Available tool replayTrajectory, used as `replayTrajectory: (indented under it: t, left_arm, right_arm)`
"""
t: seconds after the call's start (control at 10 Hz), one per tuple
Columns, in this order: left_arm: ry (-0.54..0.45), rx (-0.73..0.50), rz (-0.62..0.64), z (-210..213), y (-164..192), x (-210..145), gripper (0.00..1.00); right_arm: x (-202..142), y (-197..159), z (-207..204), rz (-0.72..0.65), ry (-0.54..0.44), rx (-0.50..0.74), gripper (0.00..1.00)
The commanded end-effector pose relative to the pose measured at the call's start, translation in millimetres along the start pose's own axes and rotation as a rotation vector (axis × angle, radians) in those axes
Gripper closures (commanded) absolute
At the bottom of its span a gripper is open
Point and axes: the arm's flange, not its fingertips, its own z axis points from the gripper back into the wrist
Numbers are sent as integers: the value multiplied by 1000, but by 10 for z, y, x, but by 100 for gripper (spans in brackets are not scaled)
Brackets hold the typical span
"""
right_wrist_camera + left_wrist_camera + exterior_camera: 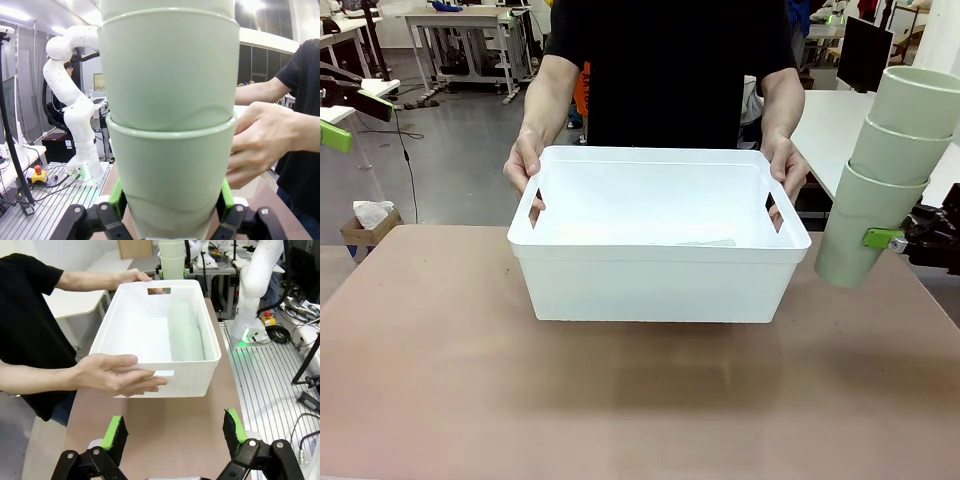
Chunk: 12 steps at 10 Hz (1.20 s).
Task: Stack the cups and store them in the basket.
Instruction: Place the stack of Reusable plastic cups into the Pantry Basket.
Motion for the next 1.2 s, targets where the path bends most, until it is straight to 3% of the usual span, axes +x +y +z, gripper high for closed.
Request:
replayTrajectory:
  t: [0.0,1.1]
  left_arm:
    - [4,-6,13,17,-1,42,0]
    - [4,-6,13,17,-1,42,0]
  right_arm:
    - [42,8,1,12,-5,2,14]
    - [42,8,1,12,-5,2,14]
